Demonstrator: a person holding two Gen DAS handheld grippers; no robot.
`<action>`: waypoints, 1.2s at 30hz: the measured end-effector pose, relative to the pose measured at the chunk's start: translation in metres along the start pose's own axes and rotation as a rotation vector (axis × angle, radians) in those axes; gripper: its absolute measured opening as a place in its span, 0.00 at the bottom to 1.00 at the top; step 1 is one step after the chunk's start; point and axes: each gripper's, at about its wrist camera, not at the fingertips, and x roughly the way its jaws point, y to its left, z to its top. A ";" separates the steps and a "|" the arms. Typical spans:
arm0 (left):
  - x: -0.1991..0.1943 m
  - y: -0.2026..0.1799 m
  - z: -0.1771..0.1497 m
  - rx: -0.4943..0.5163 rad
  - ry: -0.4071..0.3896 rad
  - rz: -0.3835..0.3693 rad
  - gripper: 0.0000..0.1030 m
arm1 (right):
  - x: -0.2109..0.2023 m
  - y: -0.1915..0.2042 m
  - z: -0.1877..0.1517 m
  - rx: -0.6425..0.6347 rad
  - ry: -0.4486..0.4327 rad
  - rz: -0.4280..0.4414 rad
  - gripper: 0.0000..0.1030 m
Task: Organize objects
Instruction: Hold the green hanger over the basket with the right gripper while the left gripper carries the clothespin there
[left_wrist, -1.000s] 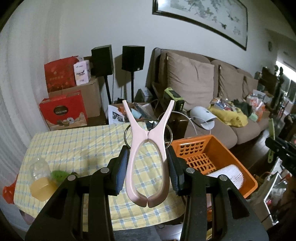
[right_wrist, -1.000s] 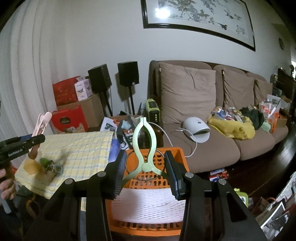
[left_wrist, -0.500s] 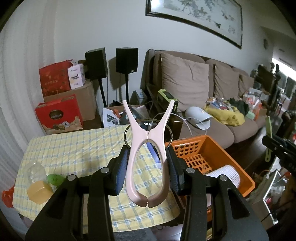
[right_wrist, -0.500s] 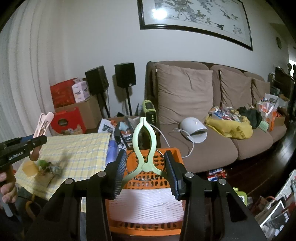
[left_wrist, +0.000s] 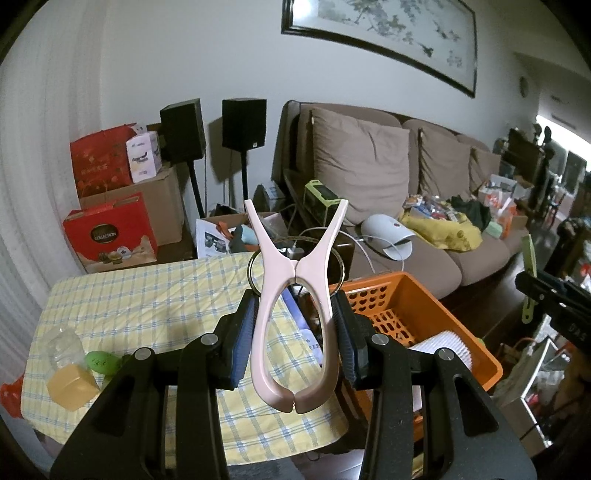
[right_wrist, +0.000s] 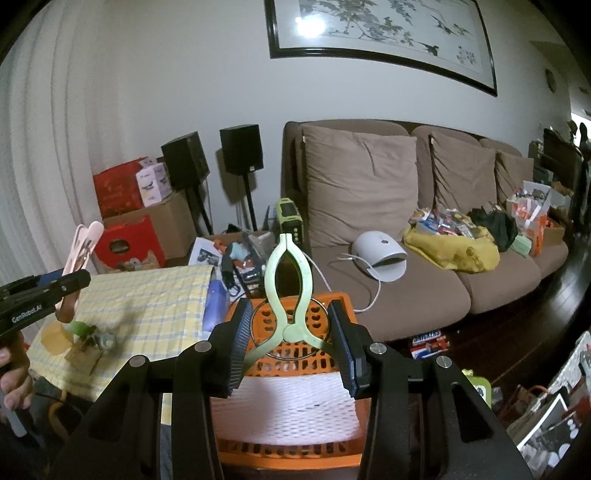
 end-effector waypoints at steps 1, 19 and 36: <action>0.000 -0.001 0.000 0.001 0.000 -0.002 0.36 | 0.000 -0.001 0.000 0.000 0.001 0.000 0.41; 0.004 -0.020 -0.004 0.024 0.007 -0.036 0.36 | 0.005 -0.006 0.000 0.010 0.011 -0.011 0.41; 0.004 -0.041 -0.006 0.049 0.015 -0.075 0.36 | 0.010 -0.013 -0.002 0.027 0.024 -0.023 0.41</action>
